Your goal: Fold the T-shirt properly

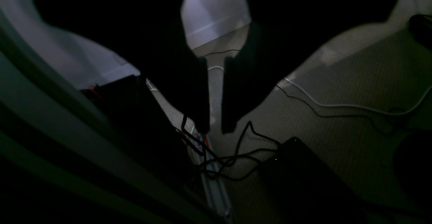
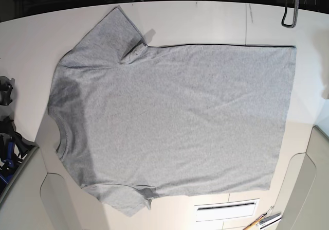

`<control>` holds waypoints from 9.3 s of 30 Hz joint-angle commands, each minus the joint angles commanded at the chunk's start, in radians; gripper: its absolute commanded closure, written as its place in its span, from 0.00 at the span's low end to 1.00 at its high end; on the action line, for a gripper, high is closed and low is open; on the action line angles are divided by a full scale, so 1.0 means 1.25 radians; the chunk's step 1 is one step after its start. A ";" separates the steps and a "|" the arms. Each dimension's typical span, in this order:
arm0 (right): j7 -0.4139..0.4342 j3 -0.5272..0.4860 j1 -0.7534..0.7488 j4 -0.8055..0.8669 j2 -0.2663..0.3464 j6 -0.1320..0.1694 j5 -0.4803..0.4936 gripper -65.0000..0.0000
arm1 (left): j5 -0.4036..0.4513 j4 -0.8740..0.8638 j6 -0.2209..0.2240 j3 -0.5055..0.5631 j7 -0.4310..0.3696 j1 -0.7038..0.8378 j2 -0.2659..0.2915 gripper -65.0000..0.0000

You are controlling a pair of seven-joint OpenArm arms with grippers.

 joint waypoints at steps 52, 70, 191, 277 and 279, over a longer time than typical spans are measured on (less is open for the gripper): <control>-0.027 0.000 -0.035 0.023 0.024 0.054 0.135 0.76 | -0.033 0.005 -0.188 0.000 -0.018 0.055 0.000 0.78; -0.027 0.000 -0.261 0.317 0.221 0.090 0.244 0.76 | -0.112 0.443 -0.189 -0.189 -0.018 0.416 -0.087 0.78; -0.216 0.425 -0.426 0.990 0.174 0.190 0.760 1.00 | -0.524 0.986 -0.274 -0.670 0.185 0.381 -0.290 1.00; -0.503 0.800 0.028 0.735 0.177 0.185 0.818 0.38 | -0.586 0.709 -0.274 -0.786 0.269 -0.013 -0.270 0.35; -0.491 0.800 0.010 0.734 0.174 0.185 0.824 0.35 | -0.574 0.709 -0.274 -0.778 0.269 -0.011 -0.254 0.35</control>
